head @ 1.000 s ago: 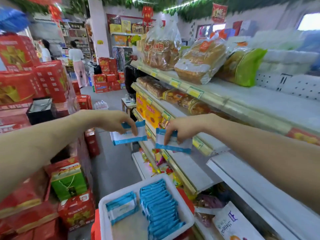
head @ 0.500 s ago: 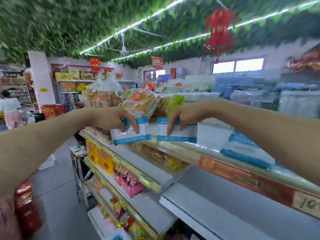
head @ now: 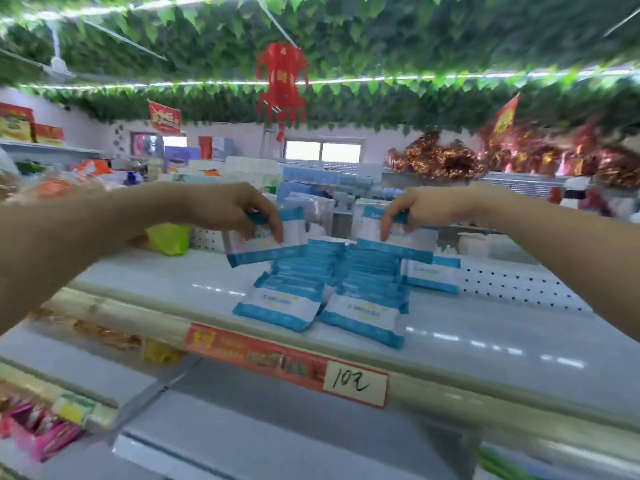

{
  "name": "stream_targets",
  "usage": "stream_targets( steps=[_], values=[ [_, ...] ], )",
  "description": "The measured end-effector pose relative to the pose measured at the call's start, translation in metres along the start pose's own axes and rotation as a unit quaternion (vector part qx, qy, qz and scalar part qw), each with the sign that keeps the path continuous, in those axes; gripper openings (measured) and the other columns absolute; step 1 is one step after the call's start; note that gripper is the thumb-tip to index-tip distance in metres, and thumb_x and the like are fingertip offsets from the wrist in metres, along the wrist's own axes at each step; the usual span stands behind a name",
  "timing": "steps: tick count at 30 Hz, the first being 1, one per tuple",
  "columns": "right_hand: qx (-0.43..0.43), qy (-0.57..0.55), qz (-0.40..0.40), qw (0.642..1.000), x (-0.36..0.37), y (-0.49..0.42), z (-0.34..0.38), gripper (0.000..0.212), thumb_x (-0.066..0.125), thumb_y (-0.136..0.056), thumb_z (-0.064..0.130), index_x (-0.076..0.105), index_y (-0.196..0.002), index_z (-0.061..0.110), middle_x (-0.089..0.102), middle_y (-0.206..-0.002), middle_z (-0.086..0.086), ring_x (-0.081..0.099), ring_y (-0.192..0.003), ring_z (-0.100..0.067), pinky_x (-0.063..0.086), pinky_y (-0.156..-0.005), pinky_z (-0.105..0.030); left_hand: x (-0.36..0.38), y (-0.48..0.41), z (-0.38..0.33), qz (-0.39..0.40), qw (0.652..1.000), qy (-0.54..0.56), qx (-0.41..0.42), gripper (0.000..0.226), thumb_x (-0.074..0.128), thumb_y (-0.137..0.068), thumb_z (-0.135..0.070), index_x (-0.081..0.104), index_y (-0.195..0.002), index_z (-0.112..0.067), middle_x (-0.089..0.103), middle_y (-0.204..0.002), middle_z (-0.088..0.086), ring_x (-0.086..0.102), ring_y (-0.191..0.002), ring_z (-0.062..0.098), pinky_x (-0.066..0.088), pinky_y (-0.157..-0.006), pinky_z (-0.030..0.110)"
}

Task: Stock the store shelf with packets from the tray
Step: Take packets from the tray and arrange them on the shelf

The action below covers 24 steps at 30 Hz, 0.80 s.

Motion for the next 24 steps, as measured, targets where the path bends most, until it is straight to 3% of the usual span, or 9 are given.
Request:
stream_targets(
  steps=[3,5,8,10,12,15,18,21,24],
  values=[
    [0.056,0.001,-0.018,0.998,0.006,0.018,-0.056,0.049,0.054,-0.090,-0.011,0.079,-0.091,0.032,0.059,-0.110,0.023,0.054,-0.097,0.000,0.041,-0.083,-0.021,0.013,-0.025,-0.026,0.002,1.000,0.010,0.029,0.047,0.062,-0.094,0.000,0.080,-0.098,-0.044,0.070,-0.117,-0.016,0.070,-0.091,0.006,0.053,-0.069,0.014],
    [0.075,0.000,-0.008,0.997,0.017,0.024,-0.087,0.048,0.050,-0.090,-0.012,0.077,-0.091,0.028,0.061,-0.110,0.021,0.054,-0.092,0.007,0.040,-0.076,-0.013,0.019,-0.037,-0.038,0.007,0.998,0.023,0.052,0.047,0.063,-0.094,0.001,0.080,-0.097,-0.042,0.073,-0.117,-0.014,0.071,-0.092,0.004,0.056,-0.071,0.016],
    [0.079,0.020,-0.007,0.997,0.035,0.022,-0.124,0.049,0.045,-0.090,-0.011,0.076,-0.091,0.027,0.062,-0.118,0.011,0.057,-0.101,-0.009,0.045,-0.085,-0.028,0.022,-0.047,-0.051,0.004,0.996,0.035,0.079,0.045,0.065,-0.093,0.002,0.081,-0.099,-0.039,0.074,-0.120,-0.013,0.072,-0.103,0.011,0.061,-0.086,0.031],
    [0.080,0.035,-0.005,0.996,0.047,0.014,-0.140,0.050,0.044,-0.091,-0.009,0.075,-0.088,0.030,0.060,-0.115,0.015,0.057,-0.098,-0.007,0.043,-0.080,-0.025,0.021,-0.052,-0.057,0.008,0.995,0.039,0.086,0.042,0.066,-0.093,0.002,0.081,-0.101,-0.036,0.075,-0.119,-0.015,0.072,-0.106,0.012,0.061,-0.092,0.038],
    [0.076,0.053,-0.017,0.996,0.057,0.002,-0.152,0.050,0.045,-0.090,-0.007,0.074,-0.086,0.033,0.057,-0.111,0.022,0.058,-0.095,-0.005,0.042,-0.076,-0.022,0.020,-0.057,-0.062,0.009,0.995,0.042,0.093,0.041,0.067,-0.094,0.003,0.081,-0.102,-0.035,0.075,-0.116,-0.018,0.073,-0.103,0.009,0.062,-0.091,0.036],
    [0.051,0.076,-0.024,0.996,0.073,-0.018,-0.166,0.049,0.048,-0.088,-0.007,0.074,-0.086,0.035,0.054,-0.106,0.023,0.057,-0.100,-0.010,0.048,-0.091,-0.033,0.020,-0.065,-0.067,0.006,0.994,0.057,0.097,0.040,0.067,-0.094,0.003,0.081,-0.102,-0.034,0.076,-0.113,-0.019,0.074,-0.100,0.009,0.062,-0.088,0.032],
    [0.032,0.119,-0.023,0.992,0.082,-0.029,-0.174,0.045,0.053,-0.090,-0.001,0.072,-0.088,0.039,0.046,-0.099,0.020,0.054,-0.095,-0.014,0.050,-0.092,-0.039,0.023,-0.074,-0.070,0.002,0.994,0.057,0.095,0.041,0.068,-0.094,0.003,0.082,-0.101,-0.035,0.076,-0.112,-0.018,0.074,-0.100,0.009,0.061,-0.087,0.029],
    [0.014,0.138,-0.037,0.990,0.086,-0.031,-0.178,0.043,0.059,-0.093,0.006,0.067,-0.083,0.047,0.047,-0.102,0.014,0.054,-0.098,-0.017,0.051,-0.092,-0.043,0.029,-0.086,-0.074,-0.001,0.994,0.052,0.100,0.039,0.069,-0.095,0.001,0.081,-0.102,-0.036,0.077,-0.114,-0.014,0.074,-0.101,0.011,0.062,-0.085,0.031],
    [-0.007,0.131,-0.051,0.990,0.089,-0.026,-0.183,0.037,0.065,-0.095,0.014,0.066,-0.081,0.048,0.048,-0.110,0.011,0.050,-0.104,-0.016,0.048,-0.094,-0.040,0.035,-0.102,-0.079,-0.003,0.991,0.091,0.099,0.038,0.069,-0.094,0.003,0.082,-0.102,-0.031,0.078,-0.113,-0.010,0.075,-0.098,0.015,0.063,-0.079,0.031]
  ],
)
Point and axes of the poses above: each hand's wrist, its own y-axis away from the middle knuckle, its own x-axis out of the palm, z = x × y, the point moved 2 cm from there along -y, towards the middle knuckle
